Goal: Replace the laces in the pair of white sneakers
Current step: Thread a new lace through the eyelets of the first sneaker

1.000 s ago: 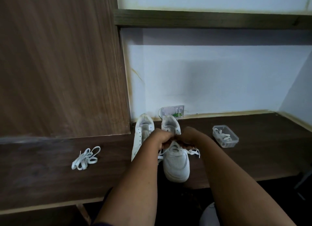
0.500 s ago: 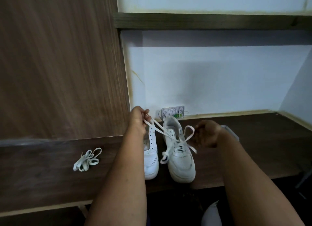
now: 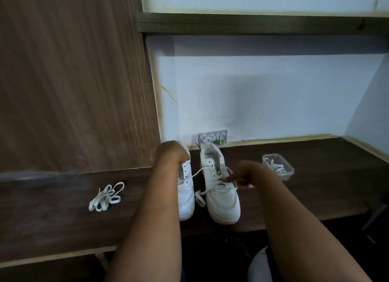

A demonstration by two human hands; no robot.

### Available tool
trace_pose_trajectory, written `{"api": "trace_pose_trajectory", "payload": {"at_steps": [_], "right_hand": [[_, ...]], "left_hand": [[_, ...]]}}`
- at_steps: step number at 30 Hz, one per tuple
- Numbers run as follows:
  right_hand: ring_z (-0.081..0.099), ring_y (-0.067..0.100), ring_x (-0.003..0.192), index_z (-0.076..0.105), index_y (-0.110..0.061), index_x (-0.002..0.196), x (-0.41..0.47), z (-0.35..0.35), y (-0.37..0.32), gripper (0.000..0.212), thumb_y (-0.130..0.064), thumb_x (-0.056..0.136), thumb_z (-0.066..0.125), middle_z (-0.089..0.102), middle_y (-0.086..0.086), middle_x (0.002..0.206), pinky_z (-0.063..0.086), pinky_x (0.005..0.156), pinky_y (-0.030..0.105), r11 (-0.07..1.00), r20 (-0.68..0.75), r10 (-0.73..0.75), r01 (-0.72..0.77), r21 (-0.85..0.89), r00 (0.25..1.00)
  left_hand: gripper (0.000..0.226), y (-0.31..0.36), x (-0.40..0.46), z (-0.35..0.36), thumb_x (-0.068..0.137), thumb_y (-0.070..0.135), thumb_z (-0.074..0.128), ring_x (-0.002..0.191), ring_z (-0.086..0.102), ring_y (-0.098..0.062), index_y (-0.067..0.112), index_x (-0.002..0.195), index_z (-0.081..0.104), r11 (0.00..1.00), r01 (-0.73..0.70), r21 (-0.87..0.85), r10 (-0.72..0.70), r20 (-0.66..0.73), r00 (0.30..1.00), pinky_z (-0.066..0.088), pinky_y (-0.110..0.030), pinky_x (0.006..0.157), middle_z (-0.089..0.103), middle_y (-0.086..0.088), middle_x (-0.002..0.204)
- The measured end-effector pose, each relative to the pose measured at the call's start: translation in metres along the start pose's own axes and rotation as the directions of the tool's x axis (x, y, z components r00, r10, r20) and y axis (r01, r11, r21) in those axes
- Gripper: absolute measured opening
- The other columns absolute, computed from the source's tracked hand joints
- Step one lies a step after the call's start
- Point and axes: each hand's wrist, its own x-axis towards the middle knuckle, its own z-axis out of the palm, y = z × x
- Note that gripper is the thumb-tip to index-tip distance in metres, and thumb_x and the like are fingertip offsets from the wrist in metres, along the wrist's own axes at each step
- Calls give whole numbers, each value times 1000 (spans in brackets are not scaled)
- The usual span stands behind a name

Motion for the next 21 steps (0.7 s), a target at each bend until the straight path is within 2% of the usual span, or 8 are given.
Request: {"api": "trace_pose_trajectory", "payload": {"at_steps": [3,7,11,14,17,19,20,21], "right_hand": [[46,10,49,66,2,105,10,5,8,30,-23,89,65,56,4,64,37,47,20,994,53,61,-66,92,997],[37,8,41,54,-12,66,13,6,16,50,-55,92,50,46,-2,50,32,44,18,984,184,175,-178,-1,967],[38,10,51,54,-13,70,14,3,21,36,-40,93,58,45,1,61,31,53,22,969,297,156,-204,139,942],[44,14,53,52,-9,69,12,-3,29,32,-29,94,54,48,5,63,40,57,25,982,86,165,-156,-103,982],[63,19,82,64,-6,89,19,-9,49,14,-17,91,56,64,8,87,52,83,30,978,-273,165,-193,-79,948],[64,24,102,66,-6,106,31,-13,64,21,-15,92,53,66,9,107,50,87,32,975,-505,200,-121,185,840],[63,26,105,63,-7,112,35,-17,69,25,-17,93,50,65,9,113,50,84,33,866,-556,316,6,500,769],[64,29,104,59,-9,118,39,-23,72,29,-21,94,47,63,11,118,53,83,37,612,-535,447,191,767,717]], "left_hand": [[29,18,-3,21,82,35,66,107,61,-27,18,106,69,982,-103,-156,87,-108,990,52,-34,87,67,-3,113],[25,46,-13,45,90,33,62,92,60,-19,14,107,66,923,-180,-341,146,-123,982,45,-27,68,68,-2,105],[40,50,-14,73,89,43,59,97,64,-22,15,117,63,941,-104,-323,94,-47,994,43,-27,67,68,-4,107],[41,50,-10,77,90,44,57,96,64,-22,11,112,64,936,-70,-344,76,4,997,43,-27,69,68,-6,104],[41,52,-6,73,94,40,50,98,64,-24,8,116,61,942,-67,-328,81,27,996,43,-28,70,67,-10,108],[43,51,-5,73,94,42,48,98,64,-25,6,114,62,945,-68,-321,87,45,995,44,-29,71,67,-11,107],[45,50,-4,74,94,44,47,97,64,-25,6,112,62,943,-64,-327,87,57,995,45,-30,71,68,-11,106],[46,50,-5,73,94,45,47,95,65,-25,5,109,63,938,-59,-341,89,71,994,47,-30,71,68,-11,103]]}}
